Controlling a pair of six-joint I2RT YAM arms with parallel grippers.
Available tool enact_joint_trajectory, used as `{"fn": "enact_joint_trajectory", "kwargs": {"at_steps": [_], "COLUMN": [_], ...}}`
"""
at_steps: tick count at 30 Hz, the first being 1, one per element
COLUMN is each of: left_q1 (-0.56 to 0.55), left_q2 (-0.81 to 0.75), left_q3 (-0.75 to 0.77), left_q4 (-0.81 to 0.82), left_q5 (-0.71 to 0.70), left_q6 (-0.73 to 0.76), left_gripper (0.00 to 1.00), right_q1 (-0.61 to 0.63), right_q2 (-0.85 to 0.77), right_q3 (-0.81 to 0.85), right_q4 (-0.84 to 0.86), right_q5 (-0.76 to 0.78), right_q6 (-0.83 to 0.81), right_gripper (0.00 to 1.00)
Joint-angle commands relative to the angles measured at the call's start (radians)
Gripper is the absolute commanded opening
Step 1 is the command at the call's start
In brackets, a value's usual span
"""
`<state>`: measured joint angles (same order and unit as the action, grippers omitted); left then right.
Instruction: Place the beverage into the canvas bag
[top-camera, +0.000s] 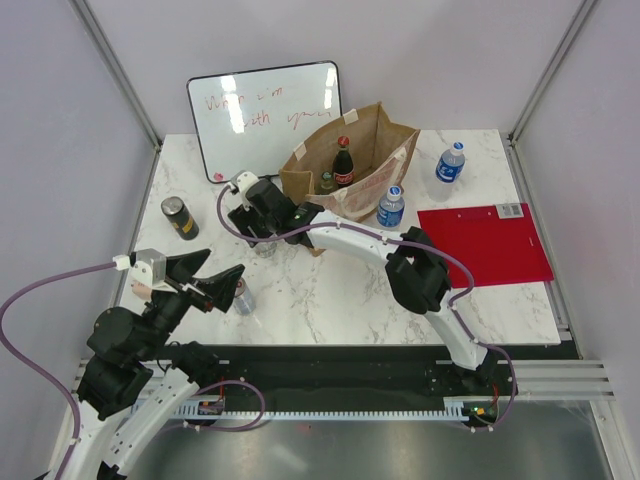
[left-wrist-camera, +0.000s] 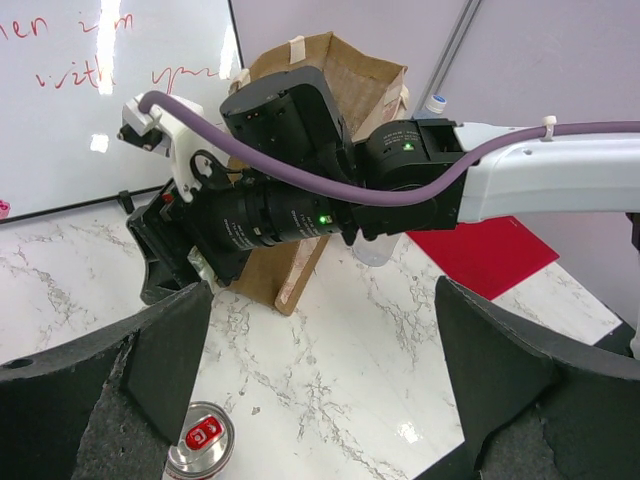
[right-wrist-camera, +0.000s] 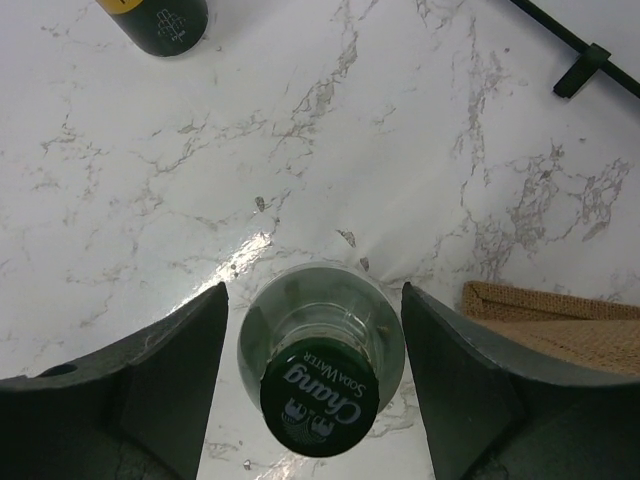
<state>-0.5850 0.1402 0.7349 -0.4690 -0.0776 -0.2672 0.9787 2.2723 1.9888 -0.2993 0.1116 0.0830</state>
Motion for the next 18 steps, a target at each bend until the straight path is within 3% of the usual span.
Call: {"fn": "enact_joint_trajectory", "kwargs": {"at_steps": [1,18], "left_q1": [-0.003,-0.003], "left_q2": [0.007,0.004], "left_q3": [-0.003,-0.003], "left_q4": [0.035,0.035], "left_q5": [-0.019,-0.022], "left_q6": [0.037,0.037], "left_gripper": [0.99,0.99], "right_q1": [0.009,0.011], "right_q2": [0.003,0.018], "right_q3": [-0.035,-0.045], "right_q4": [0.008,0.008], "right_q5": [-0.010,-0.013], "right_q6": [0.009,0.035], "right_gripper": [0.77,0.79]}}
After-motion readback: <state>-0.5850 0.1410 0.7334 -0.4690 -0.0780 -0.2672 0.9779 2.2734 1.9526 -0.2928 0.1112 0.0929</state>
